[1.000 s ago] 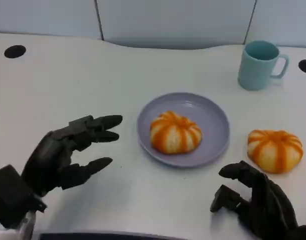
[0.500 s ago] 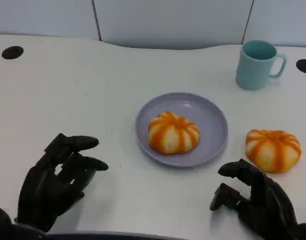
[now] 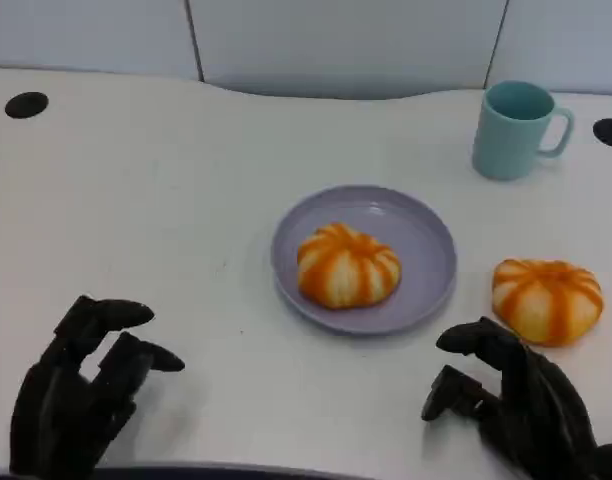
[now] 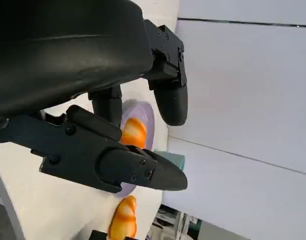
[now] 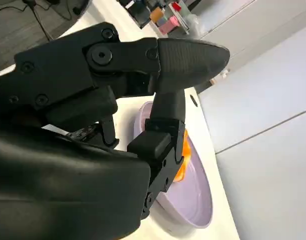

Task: Grasp the bread from the table and place it into the plate.

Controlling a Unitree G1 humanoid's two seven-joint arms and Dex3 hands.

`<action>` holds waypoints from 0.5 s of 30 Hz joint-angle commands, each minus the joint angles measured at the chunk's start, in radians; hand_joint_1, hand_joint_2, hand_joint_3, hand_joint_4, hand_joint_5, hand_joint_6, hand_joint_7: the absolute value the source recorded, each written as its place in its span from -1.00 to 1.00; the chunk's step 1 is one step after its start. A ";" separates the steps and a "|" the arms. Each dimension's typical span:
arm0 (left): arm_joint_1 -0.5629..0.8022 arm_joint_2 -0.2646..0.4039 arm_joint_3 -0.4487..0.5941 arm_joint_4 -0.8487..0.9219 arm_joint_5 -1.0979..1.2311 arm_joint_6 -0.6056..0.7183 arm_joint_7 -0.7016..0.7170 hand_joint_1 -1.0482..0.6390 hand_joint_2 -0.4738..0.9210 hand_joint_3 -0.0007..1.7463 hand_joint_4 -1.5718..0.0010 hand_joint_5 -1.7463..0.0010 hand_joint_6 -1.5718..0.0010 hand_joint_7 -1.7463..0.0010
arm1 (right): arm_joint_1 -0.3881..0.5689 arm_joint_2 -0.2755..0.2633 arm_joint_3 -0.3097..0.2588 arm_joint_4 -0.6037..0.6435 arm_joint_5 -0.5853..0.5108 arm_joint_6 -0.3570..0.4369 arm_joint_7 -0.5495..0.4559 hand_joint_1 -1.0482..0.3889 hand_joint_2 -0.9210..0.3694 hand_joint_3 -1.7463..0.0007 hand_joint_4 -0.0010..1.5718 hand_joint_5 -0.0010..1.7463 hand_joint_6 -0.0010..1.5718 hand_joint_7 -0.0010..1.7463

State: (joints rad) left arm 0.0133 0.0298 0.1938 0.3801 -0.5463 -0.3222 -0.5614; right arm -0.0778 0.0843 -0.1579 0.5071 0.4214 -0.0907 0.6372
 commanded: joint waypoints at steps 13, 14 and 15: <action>-0.040 -0.001 0.096 0.076 -0.068 0.156 -0.082 -0.54 1.00 -0.94 0.61 -1.00 0.72 -0.78 | -0.018 -0.025 -0.019 0.036 0.020 0.001 0.030 -0.25 -1.00 0.48 -0.09 0.69 -0.18 0.23; -0.042 -0.002 0.099 0.076 -0.068 0.163 -0.082 -0.53 1.00 -0.94 0.61 -1.00 0.71 -0.79 | -0.019 -0.027 -0.019 0.036 0.017 0.000 0.029 -0.27 -1.00 0.48 -0.10 0.69 -0.18 0.24; -0.045 -0.005 0.102 0.078 -0.067 0.166 -0.082 -0.53 1.00 -0.94 0.60 -1.00 0.70 -0.79 | -0.020 -0.030 -0.020 0.038 0.018 0.001 0.031 -0.28 -1.00 0.48 -0.10 0.69 -0.19 0.24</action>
State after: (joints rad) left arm -0.0266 0.0208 0.2808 0.4459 -0.6035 -0.1688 -0.6310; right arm -0.0899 0.0746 -0.1686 0.5354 0.4409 -0.0784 0.6626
